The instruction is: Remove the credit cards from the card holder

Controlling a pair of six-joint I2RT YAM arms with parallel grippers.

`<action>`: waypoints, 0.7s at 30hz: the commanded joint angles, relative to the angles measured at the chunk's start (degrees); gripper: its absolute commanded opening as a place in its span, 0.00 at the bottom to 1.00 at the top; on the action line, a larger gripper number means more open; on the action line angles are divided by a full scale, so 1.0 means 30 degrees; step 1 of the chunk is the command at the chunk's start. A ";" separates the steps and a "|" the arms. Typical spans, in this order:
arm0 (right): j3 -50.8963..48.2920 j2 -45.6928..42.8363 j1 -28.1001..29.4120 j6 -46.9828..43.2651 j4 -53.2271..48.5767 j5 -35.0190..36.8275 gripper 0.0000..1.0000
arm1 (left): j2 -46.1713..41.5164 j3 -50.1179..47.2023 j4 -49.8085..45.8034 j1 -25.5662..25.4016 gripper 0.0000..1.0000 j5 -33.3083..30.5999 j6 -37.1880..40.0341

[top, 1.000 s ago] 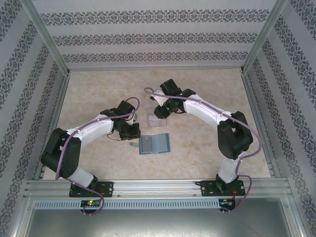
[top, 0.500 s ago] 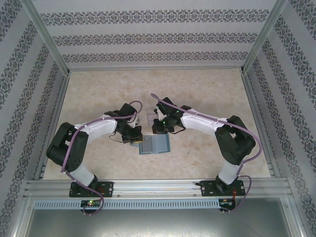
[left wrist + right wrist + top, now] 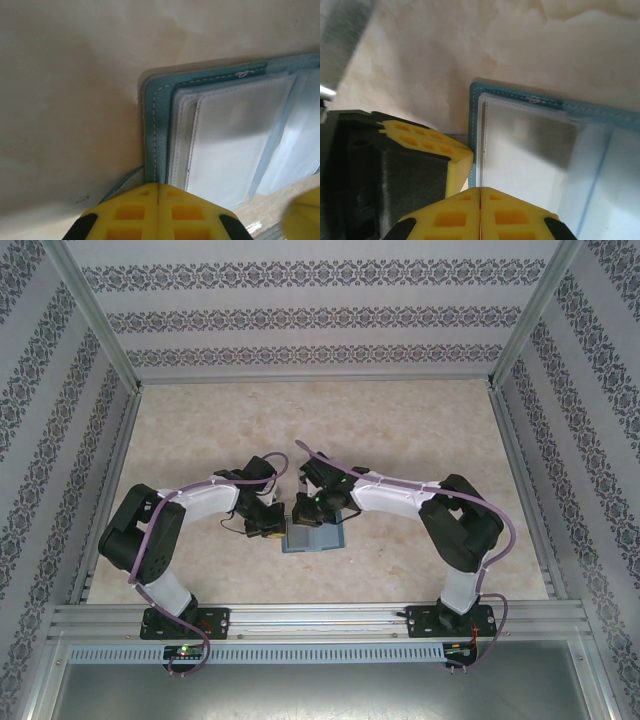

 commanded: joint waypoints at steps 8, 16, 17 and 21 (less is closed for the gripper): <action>0.0500 0.1621 0.0675 0.1187 0.0640 -0.0128 0.13 | 0.0252 -0.0515 0.0020 -0.0173 0.00 -0.0051 0.0724; 0.0485 0.1993 0.0836 0.1172 0.0118 0.0443 0.15 | 0.0283 -0.0645 0.0106 -0.0176 0.00 -0.0015 0.0678; 0.0497 0.2005 0.0824 0.1134 -0.0191 0.0654 0.16 | 0.0267 -0.0651 0.0099 -0.0169 0.00 -0.0011 0.0685; 0.0839 0.2165 0.0891 0.0525 -0.1873 0.1681 0.21 | 0.0281 -0.0573 0.0049 -0.0167 0.00 -0.0044 0.0726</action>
